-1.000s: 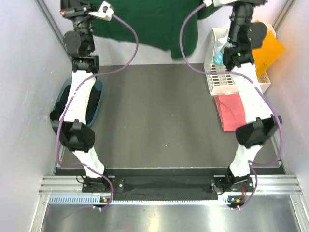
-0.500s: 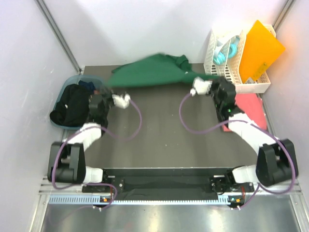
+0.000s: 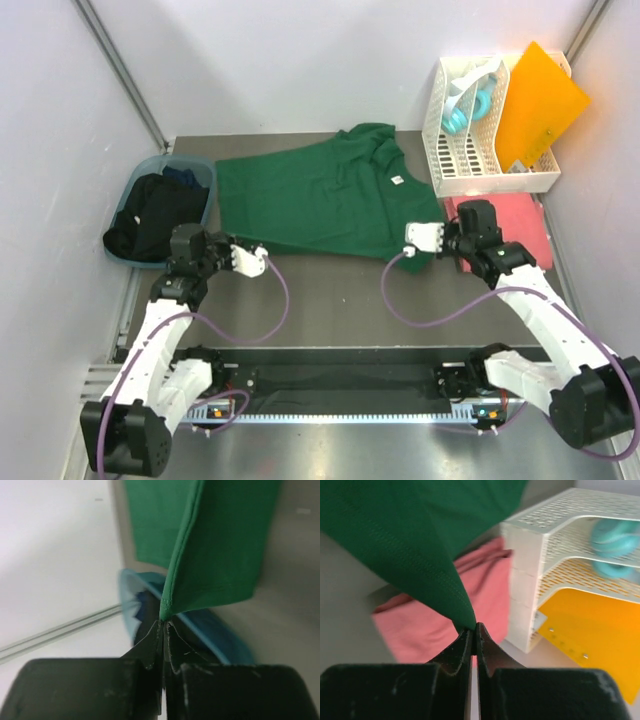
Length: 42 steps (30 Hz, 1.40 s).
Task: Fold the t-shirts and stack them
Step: Flatten out the tshirt, then fold the flattened tshirt in 1/3 of the way
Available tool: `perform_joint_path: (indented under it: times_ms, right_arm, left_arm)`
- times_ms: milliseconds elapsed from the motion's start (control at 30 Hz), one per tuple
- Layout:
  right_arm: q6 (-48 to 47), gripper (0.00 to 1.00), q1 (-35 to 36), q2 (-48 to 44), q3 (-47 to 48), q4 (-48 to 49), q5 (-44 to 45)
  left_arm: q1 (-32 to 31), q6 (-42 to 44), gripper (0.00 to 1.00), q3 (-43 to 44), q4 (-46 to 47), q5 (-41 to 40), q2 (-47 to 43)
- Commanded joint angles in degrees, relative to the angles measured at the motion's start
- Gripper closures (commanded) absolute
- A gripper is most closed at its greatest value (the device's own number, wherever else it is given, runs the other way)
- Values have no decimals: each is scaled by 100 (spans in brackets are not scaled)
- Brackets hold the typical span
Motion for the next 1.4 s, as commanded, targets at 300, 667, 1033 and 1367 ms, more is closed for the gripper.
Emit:
perform_joint_path:
  times_ms: [300,667,1033,1367]
  right_arm:
    - [-809,100,113,-1056,-94,-2990,-759]
    - [-2129,100,166,-2561,-957,-3808,-767]
    - [-1612,100,166,-1614,-693,-2397,-777]
    - [-1548,100,245,-750,-306,-1857,-785]
  left_arm:
    - [19,377,100,400,-3928,-140,-1279]
    - [19,816,100,268,-4756,-482,-1808]
    - [19,1098,100,592,-5608,-1027,-1360]
    - [19,1107,100,795,-5329,-1037,-1087]
